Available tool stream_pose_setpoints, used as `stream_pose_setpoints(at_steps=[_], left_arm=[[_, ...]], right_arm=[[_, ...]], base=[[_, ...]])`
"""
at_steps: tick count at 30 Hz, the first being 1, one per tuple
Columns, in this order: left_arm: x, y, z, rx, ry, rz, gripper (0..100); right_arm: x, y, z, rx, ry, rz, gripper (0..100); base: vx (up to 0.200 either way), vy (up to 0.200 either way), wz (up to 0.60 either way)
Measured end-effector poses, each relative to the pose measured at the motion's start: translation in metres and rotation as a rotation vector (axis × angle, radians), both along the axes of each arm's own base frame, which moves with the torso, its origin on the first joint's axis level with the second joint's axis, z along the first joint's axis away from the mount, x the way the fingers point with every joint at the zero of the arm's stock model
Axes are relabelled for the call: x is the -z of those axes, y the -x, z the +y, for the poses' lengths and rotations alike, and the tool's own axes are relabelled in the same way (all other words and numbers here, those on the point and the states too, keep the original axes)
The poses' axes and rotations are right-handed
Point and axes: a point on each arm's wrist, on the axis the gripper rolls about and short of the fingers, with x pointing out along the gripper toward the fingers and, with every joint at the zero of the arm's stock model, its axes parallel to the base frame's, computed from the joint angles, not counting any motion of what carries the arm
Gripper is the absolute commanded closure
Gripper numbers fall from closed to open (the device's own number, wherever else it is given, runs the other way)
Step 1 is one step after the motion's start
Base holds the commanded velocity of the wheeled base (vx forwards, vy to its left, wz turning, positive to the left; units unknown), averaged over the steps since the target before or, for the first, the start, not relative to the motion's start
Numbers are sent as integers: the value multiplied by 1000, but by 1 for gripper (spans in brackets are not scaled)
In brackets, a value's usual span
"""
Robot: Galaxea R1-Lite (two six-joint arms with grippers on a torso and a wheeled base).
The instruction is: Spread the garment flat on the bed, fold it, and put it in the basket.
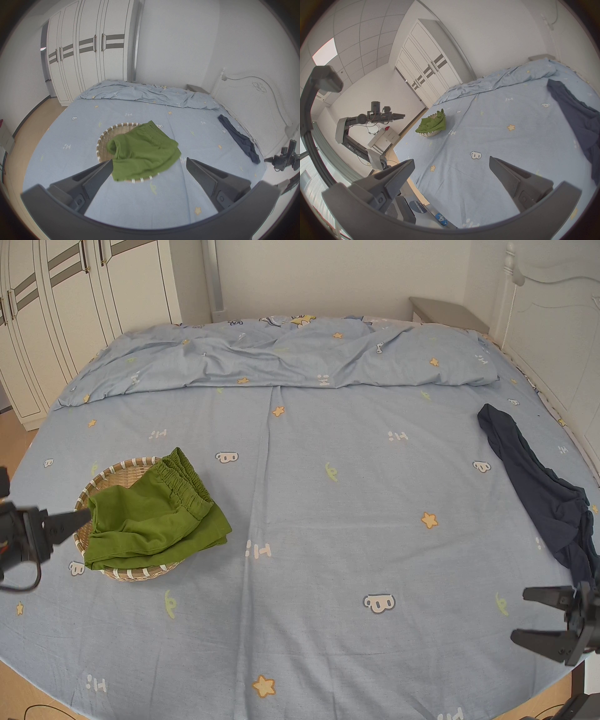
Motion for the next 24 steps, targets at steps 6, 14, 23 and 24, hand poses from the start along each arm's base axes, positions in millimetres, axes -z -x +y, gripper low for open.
stream_pose_setpoints(at_steps=[6,14,23,24], left_arm=[[31,64,-2,6,16,-21,0],[92,121,7,-95,64,-19,0],[147,156,9,-225,81,-140,0],[150,157,9,-231,70,-161,0]], right_arm=[[28,50,-17,94,-40,-58,0],[62,96,-27,181,-75,-85,0],[76,108,-35,515,-60,-149,0],[76,108,-35,541,-56,-156,0]], base=[[0,0,0],[0,0,0],[0,0,0],[0,0,0]])
